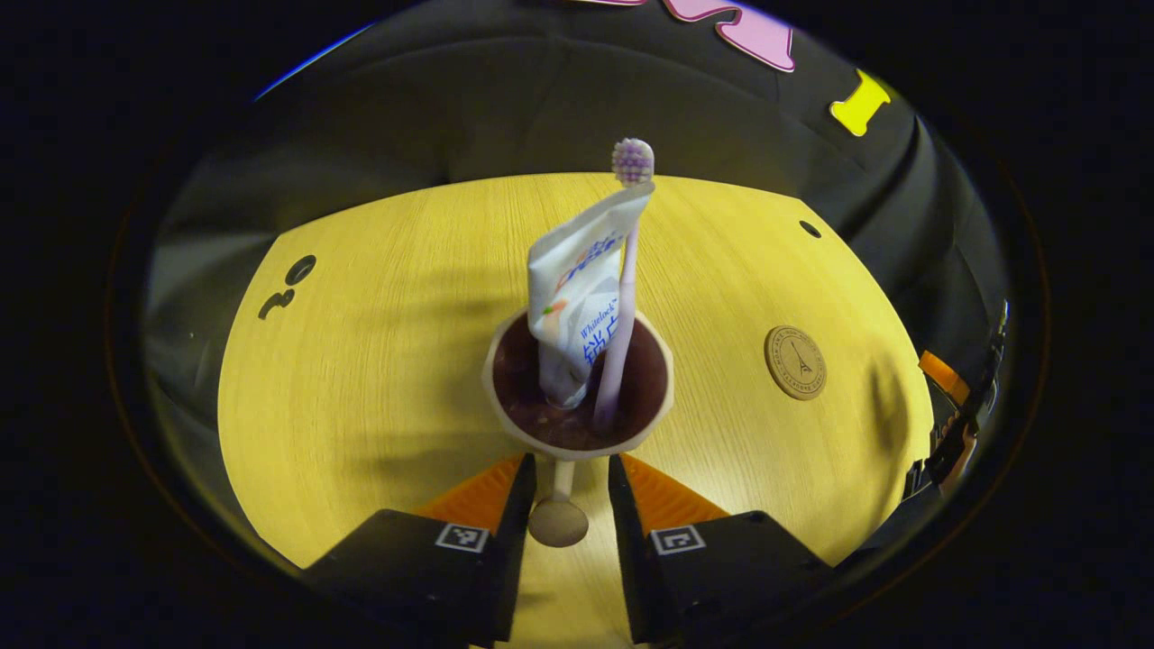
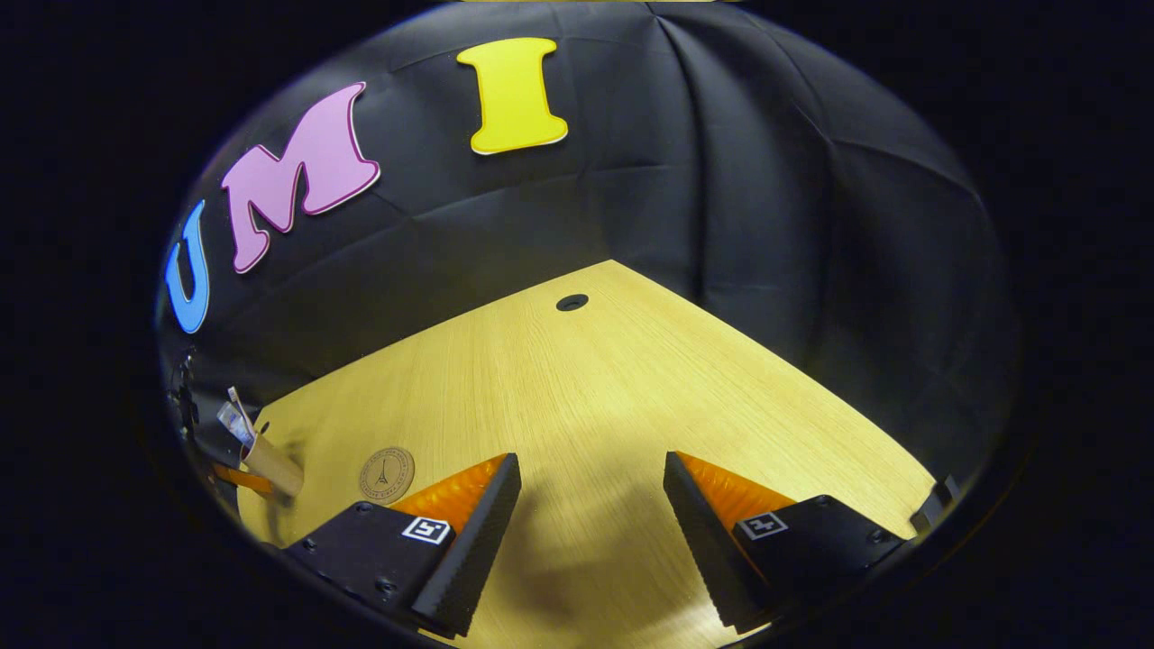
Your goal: Put the toothbrush and toothpaste on the desktop into the cup, then pick up the cup and place it on the coaster on the desktop.
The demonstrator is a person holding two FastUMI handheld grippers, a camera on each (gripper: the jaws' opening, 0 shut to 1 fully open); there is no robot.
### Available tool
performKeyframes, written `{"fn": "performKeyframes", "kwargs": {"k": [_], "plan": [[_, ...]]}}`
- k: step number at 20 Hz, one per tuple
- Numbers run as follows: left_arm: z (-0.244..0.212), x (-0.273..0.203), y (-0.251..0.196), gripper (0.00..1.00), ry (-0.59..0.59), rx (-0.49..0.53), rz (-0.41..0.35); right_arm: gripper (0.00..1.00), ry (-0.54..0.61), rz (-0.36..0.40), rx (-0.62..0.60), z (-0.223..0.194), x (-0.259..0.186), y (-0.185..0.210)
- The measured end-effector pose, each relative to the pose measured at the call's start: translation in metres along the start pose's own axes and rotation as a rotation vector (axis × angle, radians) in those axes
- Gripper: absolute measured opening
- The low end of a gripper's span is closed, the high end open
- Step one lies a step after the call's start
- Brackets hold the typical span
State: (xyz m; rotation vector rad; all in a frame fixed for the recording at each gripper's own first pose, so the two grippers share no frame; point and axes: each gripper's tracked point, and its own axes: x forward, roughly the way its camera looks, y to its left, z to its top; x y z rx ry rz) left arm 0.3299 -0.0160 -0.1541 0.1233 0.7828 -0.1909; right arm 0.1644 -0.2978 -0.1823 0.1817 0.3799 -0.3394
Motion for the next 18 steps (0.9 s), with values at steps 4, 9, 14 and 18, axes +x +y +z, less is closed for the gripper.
{"fn": "performKeyframes", "kwargs": {"k": [4,9,14,18], "plan": [[0.000,-0.004,0.000,0.29,0.005,-0.005,0.026,0.98,0.005,0.018,0.005,-0.004,-0.003,0.005],[-0.002,-0.002,-0.003,0.31,-0.001,-0.015,0.047,0.98,0.021,0.043,0.001,-0.011,-0.010,0.013],[0.003,-0.014,-0.014,0.23,-0.043,0.007,0.050,0.98,0.029,0.053,-0.005,-0.016,-0.014,0.017],[0.018,-0.032,-0.044,0.23,-0.069,0.047,0.010,0.98,0.028,0.061,-0.005,-0.017,-0.018,0.019]]}}
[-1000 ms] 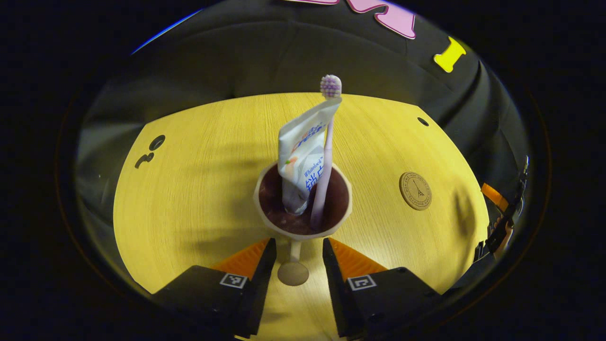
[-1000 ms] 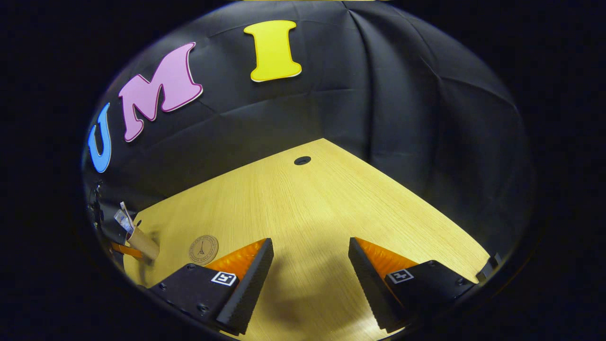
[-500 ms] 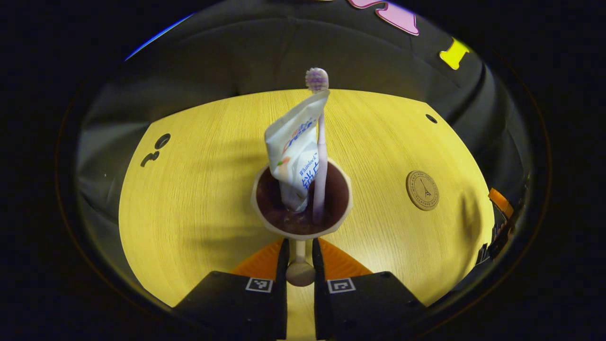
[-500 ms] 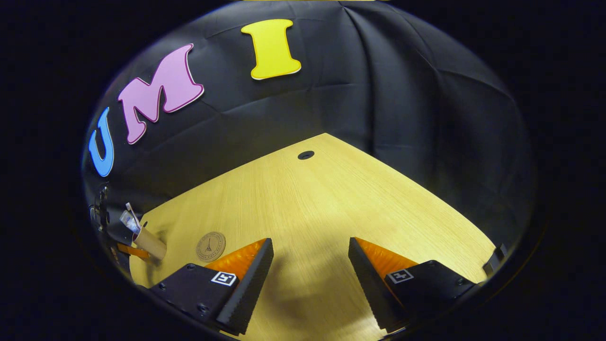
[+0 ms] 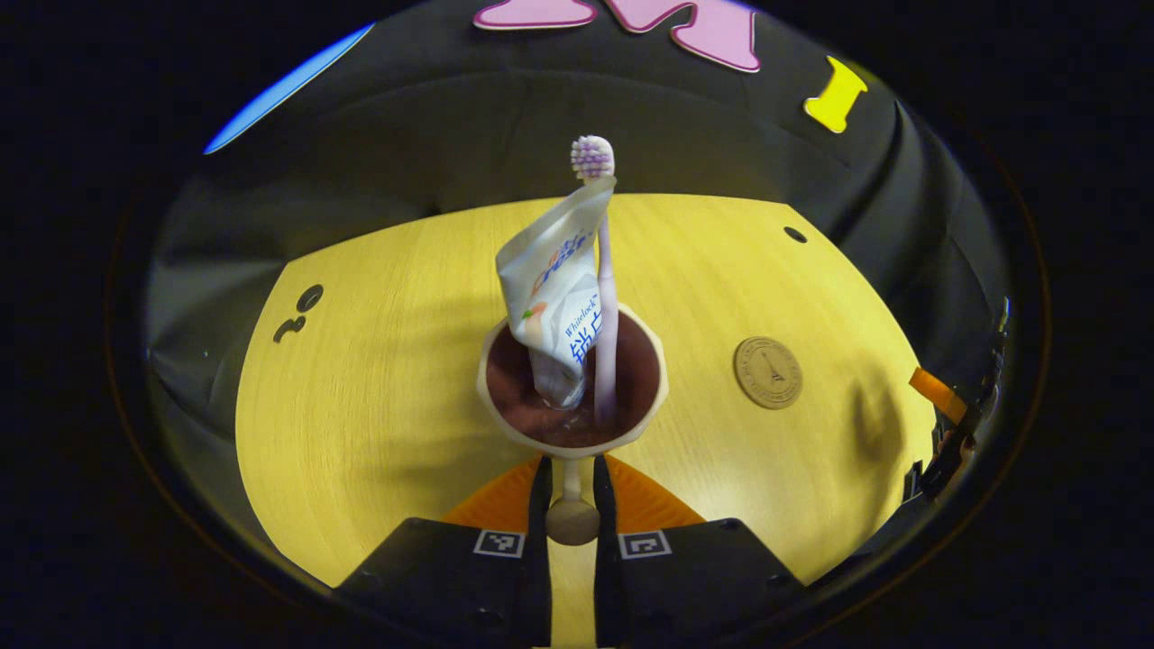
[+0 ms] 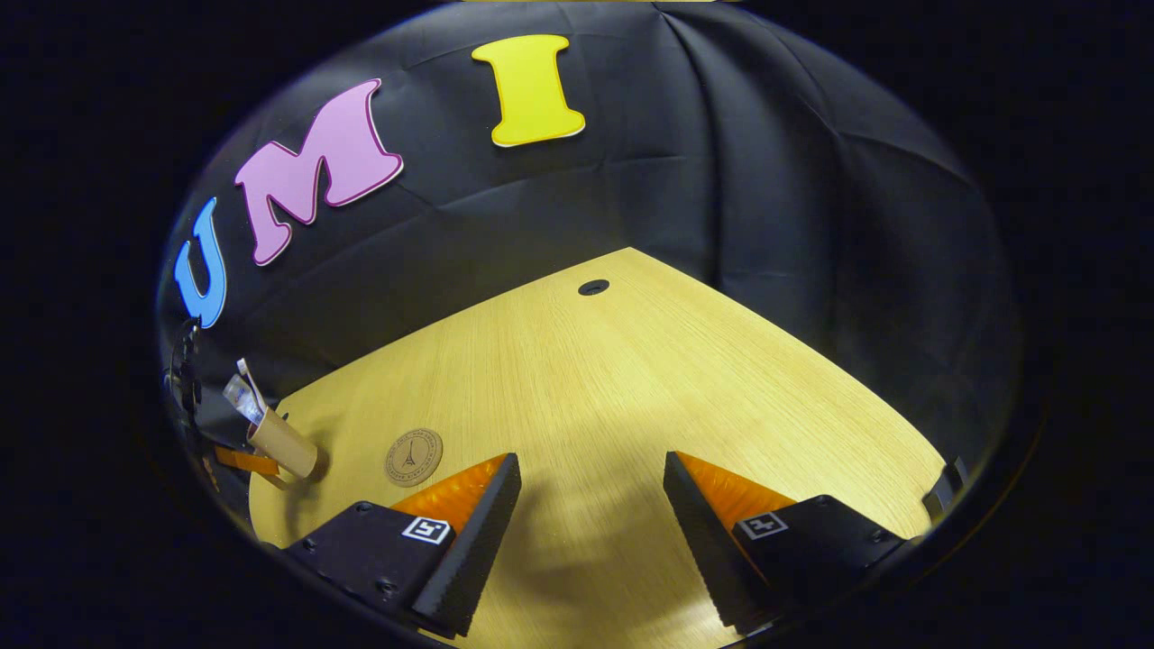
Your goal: Put the toothbrush and toothpaste on the desktop into the cup, then pick up the cup and place it on the coaster on the desktop.
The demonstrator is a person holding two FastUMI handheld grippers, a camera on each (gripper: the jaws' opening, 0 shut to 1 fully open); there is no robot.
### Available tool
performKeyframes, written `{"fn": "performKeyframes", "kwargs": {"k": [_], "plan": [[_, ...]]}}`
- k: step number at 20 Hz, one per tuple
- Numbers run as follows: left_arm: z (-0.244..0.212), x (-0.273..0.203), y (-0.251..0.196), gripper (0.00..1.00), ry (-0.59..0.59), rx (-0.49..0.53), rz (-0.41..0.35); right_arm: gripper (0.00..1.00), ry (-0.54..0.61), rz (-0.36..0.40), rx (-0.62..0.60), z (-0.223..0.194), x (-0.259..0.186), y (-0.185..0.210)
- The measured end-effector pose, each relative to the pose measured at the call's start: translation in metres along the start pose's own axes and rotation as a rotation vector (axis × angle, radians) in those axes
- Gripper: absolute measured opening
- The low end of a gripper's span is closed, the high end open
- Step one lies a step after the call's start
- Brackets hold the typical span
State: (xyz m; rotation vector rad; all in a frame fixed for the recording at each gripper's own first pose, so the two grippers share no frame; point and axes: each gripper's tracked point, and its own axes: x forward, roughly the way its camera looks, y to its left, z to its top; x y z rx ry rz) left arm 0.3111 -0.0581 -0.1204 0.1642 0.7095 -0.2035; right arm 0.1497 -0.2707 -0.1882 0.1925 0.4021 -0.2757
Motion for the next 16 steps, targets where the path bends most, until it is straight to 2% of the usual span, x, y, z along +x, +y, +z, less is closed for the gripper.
{"fn": "performKeyframes", "kwargs": {"k": [7,12,16], "plan": [[0.035,0.012,-0.083,0.23,-0.022,0.104,-0.098,0.98,0.002,0.007,0.032,0.006,0.004,0.003],[0.037,0.034,-0.145,0.23,0.001,0.168,-0.164,0.98,-0.003,0.001,0.027,0.005,0.003,0.003],[0.032,0.051,-0.173,0.23,0.030,0.212,-0.184,0.98,0.017,-0.009,0.078,-0.004,0.001,-0.004]]}}
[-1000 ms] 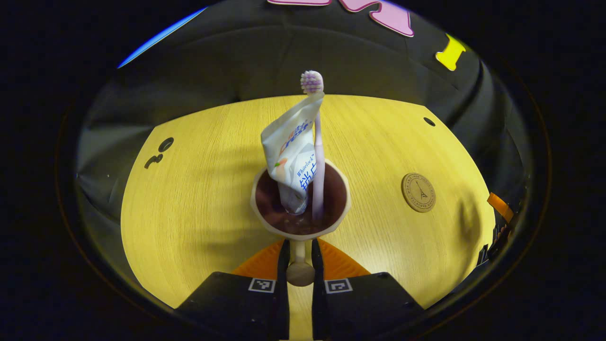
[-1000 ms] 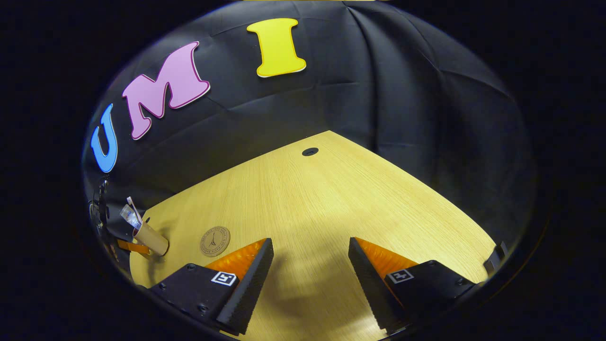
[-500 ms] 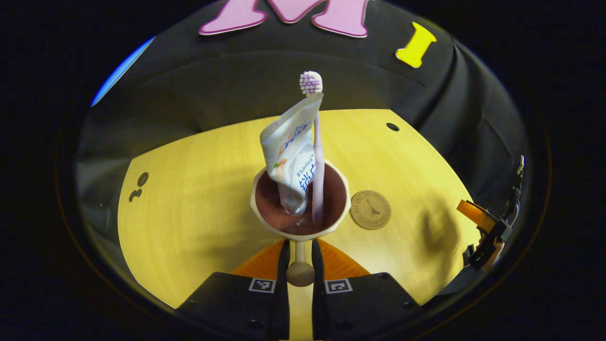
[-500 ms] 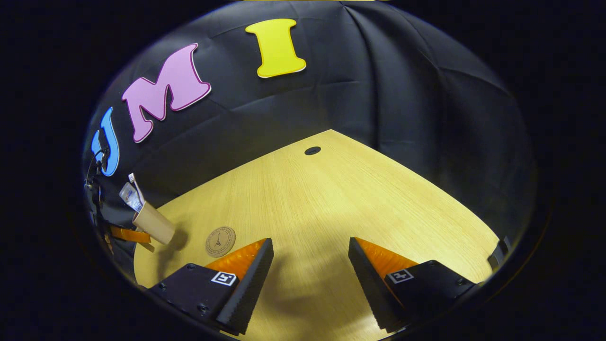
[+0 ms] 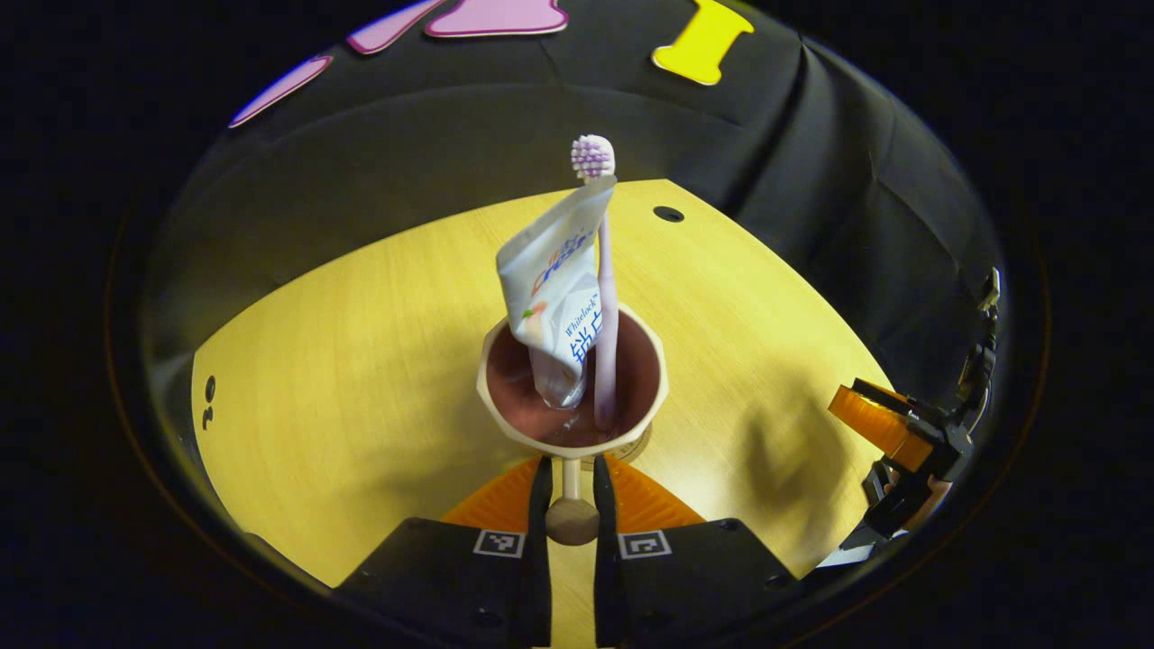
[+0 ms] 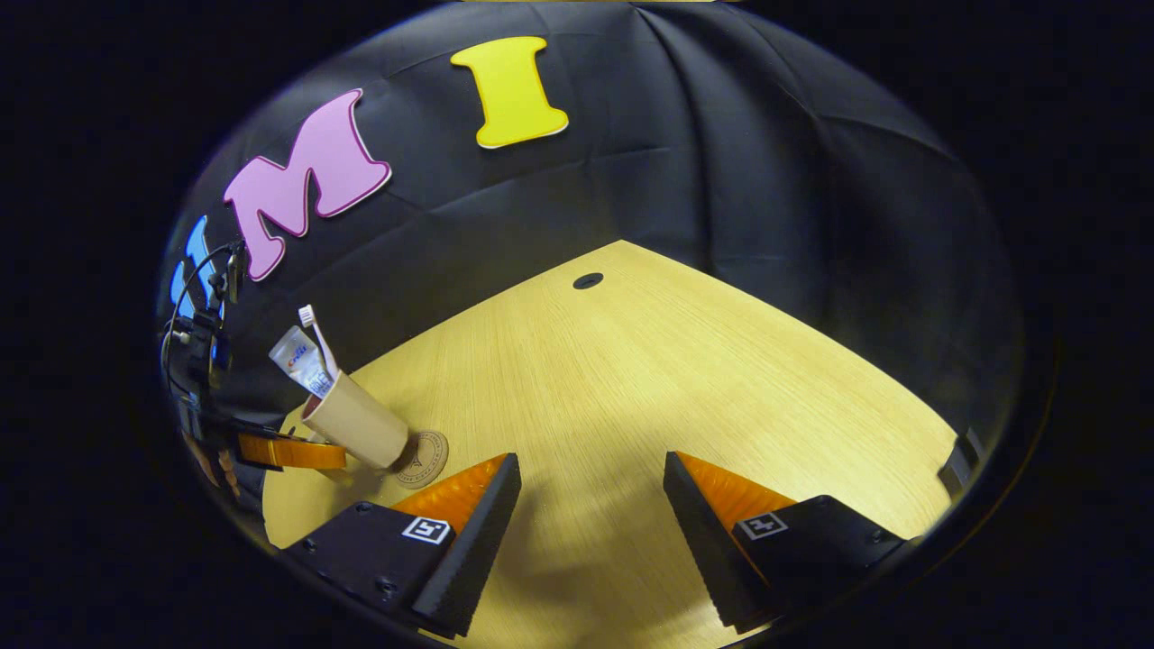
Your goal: Put the toothbrush and toothpaste on the desktop into the cup, then pick up the cup and place it on the coaster on the desktop.
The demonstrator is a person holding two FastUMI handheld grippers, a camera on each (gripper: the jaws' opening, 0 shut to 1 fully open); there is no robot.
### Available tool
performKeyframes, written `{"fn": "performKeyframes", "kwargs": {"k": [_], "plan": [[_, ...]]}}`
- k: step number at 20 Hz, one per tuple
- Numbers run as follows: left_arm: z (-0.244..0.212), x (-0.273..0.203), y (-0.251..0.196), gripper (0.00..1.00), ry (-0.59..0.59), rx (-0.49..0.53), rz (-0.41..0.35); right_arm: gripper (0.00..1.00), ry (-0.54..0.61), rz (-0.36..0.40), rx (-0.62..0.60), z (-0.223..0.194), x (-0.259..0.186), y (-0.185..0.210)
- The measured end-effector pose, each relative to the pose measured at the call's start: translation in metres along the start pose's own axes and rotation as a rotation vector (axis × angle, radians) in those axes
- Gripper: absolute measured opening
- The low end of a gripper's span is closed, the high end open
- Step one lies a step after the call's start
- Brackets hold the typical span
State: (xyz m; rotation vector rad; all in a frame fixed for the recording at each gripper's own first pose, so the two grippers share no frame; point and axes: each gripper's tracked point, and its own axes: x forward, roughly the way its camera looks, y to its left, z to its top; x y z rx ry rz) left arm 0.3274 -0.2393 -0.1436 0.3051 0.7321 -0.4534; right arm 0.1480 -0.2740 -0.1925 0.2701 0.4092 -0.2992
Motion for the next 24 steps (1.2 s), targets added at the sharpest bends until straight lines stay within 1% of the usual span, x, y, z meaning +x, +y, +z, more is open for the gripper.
{"fn": "performKeyframes", "kwargs": {"k": [4,8,10,11,13,14,17,19,20,21,22,23,24], "plan": [[-0.003,0.016,-0.011,0.23,0.028,0.040,0.001,0.98,-0.006,-0.012,0.008,-0.002,-0.004,-0.006],[-0.008,0.019,-0.009,0.23,0.053,0.061,0.013,0.98,-0.022,-0.024,0.017,0.002,-0.004,-0.011],[-0.005,0.018,-0.008,0.24,0.050,0.067,0.015,0.98,-0.018,-0.027,0.021,0.001,-0.002,-0.013],[-0.007,0.018,-0.007,0.29,0.050,0.068,0.015,0.98,-0.019,-0.027,0.022,0.000,-0.002,-0.014],[-0.007,0.017,-0.008,0.31,0.046,0.071,0.022,0.98,-0.021,-0.023,0.022,0.001,-0.001,-0.011],[-0.007,0.016,-0.008,0.27,0.039,0.070,0.028,0.98,-0.019,-0.018,0.020,0.000,-0.001,-0.010],[0.000,0.005,-0.008,0.30,-0.003,0.062,0.042,0.98,-0.017,-0.006,0.013,0.000,-0.004,-0.006],[0.002,-0.008,-0.004,0.44,-0.043,0.053,0.059,0.98,-0.021,0.003,0.008,0.002,-0.005,-0.002],[0.001,-0.017,-0.004,0.49,-0.063,0.047,0.061,0.98,-0.024,0.008,0.004,0.004,-0.007,0.000],[-0.001,-0.024,-0.005,0.64,-0.085,0.043,0.058,0.98,-0.030,0.010,0.000,0.006,-0.010,0.002],[-0.005,-0.034,-0.006,0.70,-0.110,0.037,0.050,0.98,-0.047,0.013,-0.002,0.011,-0.015,0.005],[-0.010,-0.049,-0.009,0.80,-0.144,0.028,0.044,0.98,-0.065,0.020,-0.005,0.016,-0.019,0.010],[-0.016,-0.062,-0.010,0.98,-0.178,0.014,0.048,0.98,-0.075,0.029,-0.011,0.019,-0.023,0.014]]}}
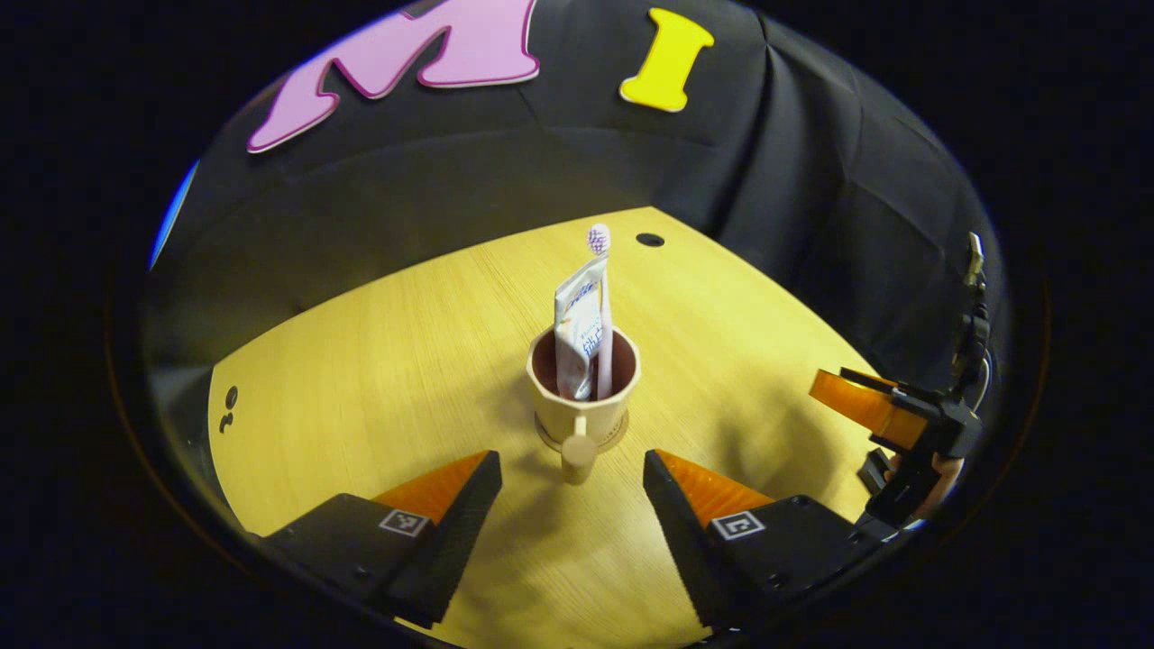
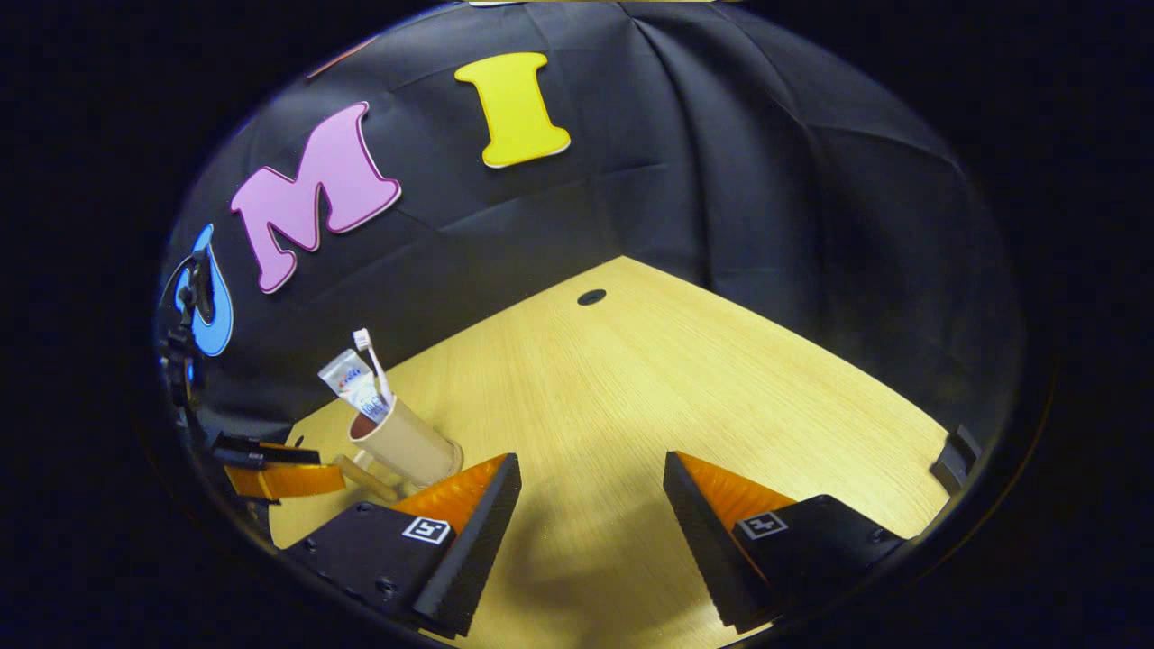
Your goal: Put the toothbrush and toothpaste on the desktop into the cup, then pick up the cup and place it on the coaster on the desktop.
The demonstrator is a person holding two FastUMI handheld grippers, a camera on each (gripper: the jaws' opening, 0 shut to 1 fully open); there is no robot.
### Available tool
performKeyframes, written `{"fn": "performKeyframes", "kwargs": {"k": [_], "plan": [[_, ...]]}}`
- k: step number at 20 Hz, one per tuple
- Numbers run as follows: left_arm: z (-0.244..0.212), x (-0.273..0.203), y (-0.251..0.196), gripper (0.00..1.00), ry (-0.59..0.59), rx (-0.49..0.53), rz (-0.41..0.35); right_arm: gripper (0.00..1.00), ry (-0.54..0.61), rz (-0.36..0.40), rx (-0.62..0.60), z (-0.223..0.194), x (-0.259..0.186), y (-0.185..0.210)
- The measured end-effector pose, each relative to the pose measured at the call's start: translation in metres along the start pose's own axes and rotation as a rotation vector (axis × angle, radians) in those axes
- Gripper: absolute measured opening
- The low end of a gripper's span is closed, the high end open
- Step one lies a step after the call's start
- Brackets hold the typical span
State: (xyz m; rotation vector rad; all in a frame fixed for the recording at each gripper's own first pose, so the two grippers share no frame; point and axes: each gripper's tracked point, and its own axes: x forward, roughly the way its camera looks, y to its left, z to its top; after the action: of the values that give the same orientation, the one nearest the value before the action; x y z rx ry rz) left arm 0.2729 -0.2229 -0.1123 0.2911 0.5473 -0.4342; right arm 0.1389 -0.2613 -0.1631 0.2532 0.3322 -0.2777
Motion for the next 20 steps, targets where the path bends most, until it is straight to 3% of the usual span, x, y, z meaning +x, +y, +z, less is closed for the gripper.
{"fn": "performKeyframes", "kwargs": {"k": [4,8,11,15,20], "plan": [[-0.010,-0.077,-0.008,0.99,-0.151,-0.088,0.025,0.98,-0.019,0.041,-0.017,0.012,-0.020,0.022],[-0.022,-0.142,0.002,0.99,-0.279,-0.106,0.139,0.98,-0.031,0.080,-0.054,0.016,-0.052,0.048],[-0.044,-0.192,-0.005,0.99,-0.337,-0.175,0.167,0.98,-0.018,0.146,-0.097,0.010,-0.099,0.086],[-0.070,-0.249,0.004,0.99,-0.442,-0.186,0.277,0.98,-0.067,0.253,-0.190,0.014,-0.159,0.137],[-0.082,-0.304,-0.001,0.99,-0.548,-0.243,0.298,0.98,-0.113,0.337,-0.270,-0.001,-0.224,0.175]]}}
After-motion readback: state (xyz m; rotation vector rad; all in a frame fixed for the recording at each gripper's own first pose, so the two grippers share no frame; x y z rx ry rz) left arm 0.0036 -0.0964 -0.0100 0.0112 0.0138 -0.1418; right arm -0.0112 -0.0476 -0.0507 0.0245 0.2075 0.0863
